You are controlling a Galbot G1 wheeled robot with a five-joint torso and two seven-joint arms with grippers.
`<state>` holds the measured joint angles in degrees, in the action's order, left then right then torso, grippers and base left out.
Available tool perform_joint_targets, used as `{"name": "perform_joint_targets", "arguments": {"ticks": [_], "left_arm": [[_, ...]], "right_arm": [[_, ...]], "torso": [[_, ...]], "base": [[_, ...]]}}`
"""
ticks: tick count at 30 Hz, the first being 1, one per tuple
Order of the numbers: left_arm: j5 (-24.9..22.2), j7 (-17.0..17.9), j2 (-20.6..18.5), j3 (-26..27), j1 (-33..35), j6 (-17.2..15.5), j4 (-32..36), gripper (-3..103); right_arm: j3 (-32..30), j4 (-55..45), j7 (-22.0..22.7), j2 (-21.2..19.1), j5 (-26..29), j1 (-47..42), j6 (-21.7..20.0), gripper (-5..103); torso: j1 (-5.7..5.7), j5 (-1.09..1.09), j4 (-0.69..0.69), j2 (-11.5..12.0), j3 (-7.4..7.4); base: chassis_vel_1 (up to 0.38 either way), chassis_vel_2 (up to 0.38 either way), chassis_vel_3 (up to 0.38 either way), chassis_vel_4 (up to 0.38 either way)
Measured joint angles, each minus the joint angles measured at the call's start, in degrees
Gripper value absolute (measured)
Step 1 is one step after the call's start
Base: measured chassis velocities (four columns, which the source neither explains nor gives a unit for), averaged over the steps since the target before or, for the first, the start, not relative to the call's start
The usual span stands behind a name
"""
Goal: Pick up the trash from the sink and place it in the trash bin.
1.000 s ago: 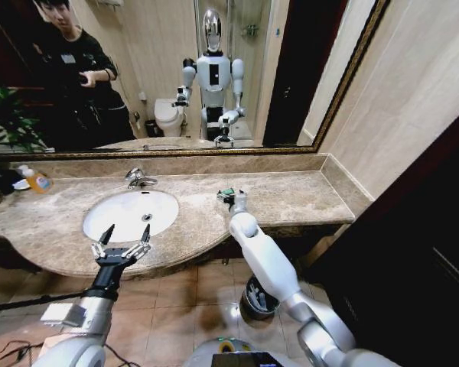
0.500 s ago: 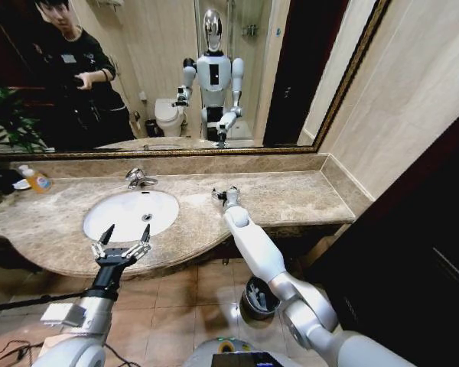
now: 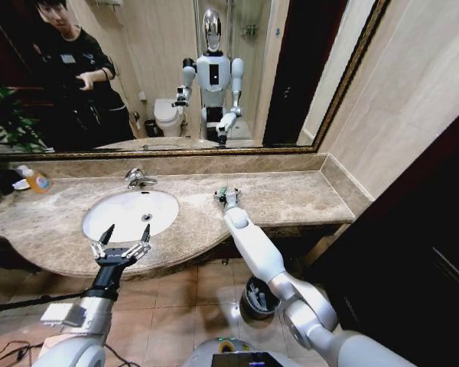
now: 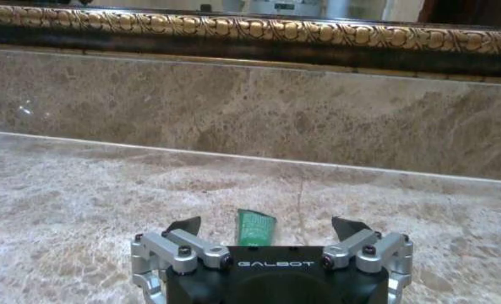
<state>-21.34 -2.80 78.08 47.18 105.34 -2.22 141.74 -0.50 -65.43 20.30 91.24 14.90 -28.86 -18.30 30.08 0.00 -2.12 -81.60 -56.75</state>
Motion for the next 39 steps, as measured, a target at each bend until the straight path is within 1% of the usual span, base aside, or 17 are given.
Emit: {"name": "perform_joint_targets", "arguments": {"ticks": [3, 6, 13, 15, 18, 20, 23, 24, 27, 28, 31, 33, 34, 35, 37, 39], "left_arm": [[0.0, 0.0, 0.0, 0.0, 0.0, 0.0, 0.0, 100], [0.0, 0.0, 0.0, 0.0, 0.0, 0.0, 0.0, 100], [0.0, 0.0, 0.0, 0.0, 0.0, 0.0, 0.0, 100], [0.0, 0.0, 0.0, 0.0, 0.0, 0.0, 0.0, 100], [0.0, 0.0, 0.0, 0.0, 0.0, 0.0, 0.0, 100], [0.0, 0.0, 0.0, 0.0, 0.0, 0.0, 0.0, 100], [0.0, 0.0, 0.0, 0.0, 0.0, 0.0, 0.0, 100], [0.0, 0.0, 0.0, 0.0, 0.0, 0.0, 0.0, 100], [0.0, 0.0, 0.0, 0.0, 0.0, 0.0, 0.0, 100], [0.0, 0.0, 0.0, 0.0, 0.0, 0.0, 0.0, 100], [0.0, 0.0, 0.0, 0.0, 0.0, 0.0, 0.0, 100], [0.0, 0.0, 0.0, 0.0, 0.0, 0.0, 0.0, 100], [0.0, 0.0, 0.0, 0.0, 0.0, 0.0, 0.0, 100], [0.0, 0.0, 0.0, 0.0, 0.0, 0.0, 0.0, 100], [0.0, 0.0, 0.0, 0.0, 0.0, 0.0, 0.0, 100], [0.0, 0.0, 0.0, 0.0, 0.0, 0.0, 0.0, 100]], "right_arm": [[0.5, -2.6, 1.2, -1.2, 1.3, -1.2, -0.5, 100], [0.8, -3.9, 1.5, -1.7, 1.6, -2.1, -0.8, 100], [1.1, -5.0, 1.4, -1.8, 1.8, -3.4, -0.7, 100], [1.0, -5.0, 1.3, -1.7, 1.8, -3.5, -0.7, 101], [0.5, -4.7, 0.9, -1.6, 1.7, -3.7, -0.5, 88], [0.4, -4.5, 0.6, -1.6, 1.7, -3.8, -0.4, 88], [-0.1, -4.3, 0.2, -1.6, 1.6, -3.9, -0.2, 72], [-0.1, -4.3, 0.2, -1.6, 1.6, -3.9, -0.2, 72], [-0.3, -4.3, 0.1, -1.7, 1.6, -4.1, -0.1, 56], [-0.3, -4.3, 0.1, -1.7, 1.6, -4.1, -0.1, 56], [-0.3, -4.5, 0.0, -1.9, 1.6, -4.3, 0.0, 38], [-0.2, -4.6, 0.1, -2.0, 1.6, -4.3, 0.2, 38], [-0.2, -4.6, 0.1, -2.0, 1.5, -4.5, 0.4, 33], [-0.2, -4.6, 0.1, -2.0, 1.5, -4.5, 0.4, 33], [-0.2, -4.7, 0.3, -2.0, 1.5, -4.7, 0.6, 23], [-0.2, -4.8, 0.4, -1.9, 1.5, -4.8, 0.6, 20]], "torso": [[0.0, 0.0, 0.02, 0.0, 0.0], [0.0, 0.0, 0.01, 0.0, 0.0], [0.0, 0.0, 0.01, 0.0, 0.0], [0.0, 0.0, 0.01, 0.0, 0.0], [0.0, 0.0, 0.01, 0.0, 0.0], [0.0, 0.0, 0.01, 0.0, 0.0], [0.0, 0.0, 0.01, 0.0, 0.0], [0.0, 0.0, 0.01, 0.0, 0.0], [0.0, 0.0, 0.01, 0.0, 0.0], [0.0, 0.0, 0.01, 0.0, 0.0], [0.0, 0.0, 0.01, 0.0, 0.0], [0.0, 0.0, 0.01, 0.0, 0.0], [0.0, 0.0, 0.01, 0.0, 0.0], [0.0, 0.0, 0.01, 0.0, 0.0], [0.0, 0.0, 0.01, 0.0, 0.0], [0.0, 0.0, 0.01, 0.0, 0.0]], "base": [[0.0, 0.0, 0.0, 0.0], [0.0, 0.0, 0.0, 0.0], [0.0, 0.0, 0.0, 0.0], [0.0, 0.0, 0.0, 0.0], [0.0, 0.0, 0.0, 0.0], [0.0, 0.0, 0.0, 0.0], [0.0, 0.0, 0.0, 0.0], [0.0, 0.0, 0.0, 0.0], [0.0, 0.0, 0.0, 0.0], [0.0, 0.0, 0.0, 0.0], [0.0, 0.0, 0.0, 0.0], [0.0, 0.0, 0.0, 0.0], [0.0, 0.0, 0.0, 0.0], [0.0, 0.0, 0.0, 0.0], [0.0, 0.0, 0.0, 0.0], [0.0, 0.0, 0.0, 0.0]]}}
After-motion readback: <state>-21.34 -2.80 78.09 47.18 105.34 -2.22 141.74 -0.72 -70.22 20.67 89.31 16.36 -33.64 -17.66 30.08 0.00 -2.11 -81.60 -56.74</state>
